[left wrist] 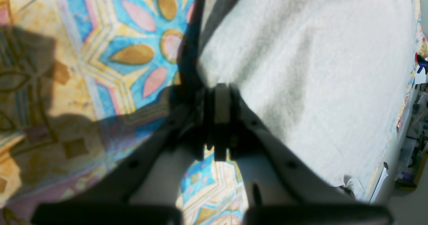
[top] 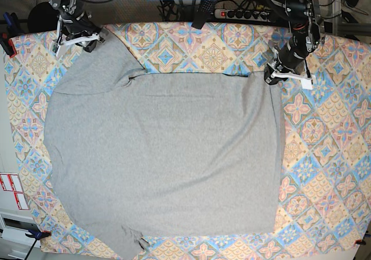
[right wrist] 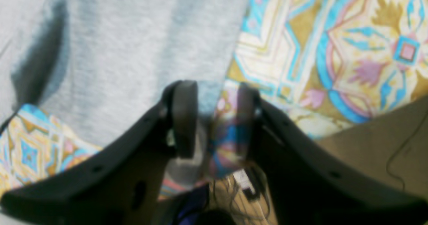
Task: Fold the T-shirt properly
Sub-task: 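Lower the right gripper onto the other shoulder corner and pinch it, then pull both shoulder corners away from the hem to straighten the shirt, then release the shoulders and move both grippers to the shirt's side edges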
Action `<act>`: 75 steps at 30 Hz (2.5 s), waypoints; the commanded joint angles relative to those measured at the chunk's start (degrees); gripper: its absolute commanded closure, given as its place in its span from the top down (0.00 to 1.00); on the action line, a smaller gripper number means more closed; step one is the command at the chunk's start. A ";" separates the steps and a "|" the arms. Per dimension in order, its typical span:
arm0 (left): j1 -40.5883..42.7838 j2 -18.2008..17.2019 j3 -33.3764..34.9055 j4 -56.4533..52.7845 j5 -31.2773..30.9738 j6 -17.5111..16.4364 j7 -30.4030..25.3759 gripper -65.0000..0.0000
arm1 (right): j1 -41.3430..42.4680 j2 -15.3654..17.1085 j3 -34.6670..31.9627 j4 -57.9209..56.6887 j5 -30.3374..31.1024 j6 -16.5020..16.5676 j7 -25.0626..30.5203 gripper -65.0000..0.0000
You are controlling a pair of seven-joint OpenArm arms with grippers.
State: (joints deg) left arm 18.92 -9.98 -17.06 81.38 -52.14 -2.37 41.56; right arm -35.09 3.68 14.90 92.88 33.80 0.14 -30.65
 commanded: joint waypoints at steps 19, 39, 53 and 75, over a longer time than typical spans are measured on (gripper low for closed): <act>0.56 -0.44 -0.04 0.33 1.02 0.92 1.47 0.00 | -0.12 0.32 -8.08 0.61 0.44 0.17 0.63 0.25; 10.31 -3.52 -5.84 0.42 0.93 -4.53 1.47 0.00 | -8.91 0.32 0.01 10.11 0.44 0.17 0.72 0.00; 19.98 -4.92 -6.98 8.51 0.84 -7.96 1.12 0.00 | -16.82 0.32 0.18 14.86 0.44 0.17 5.29 0.00; 0.64 -3.60 -6.98 9.91 -0.74 -7.52 1.12 0.00 | 12.63 0.41 -0.17 17.32 0.35 0.17 -4.20 0.00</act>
State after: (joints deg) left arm 19.62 -13.06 -23.77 90.43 -52.31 -9.26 43.48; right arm -22.37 3.64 14.52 109.19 33.89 0.14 -35.83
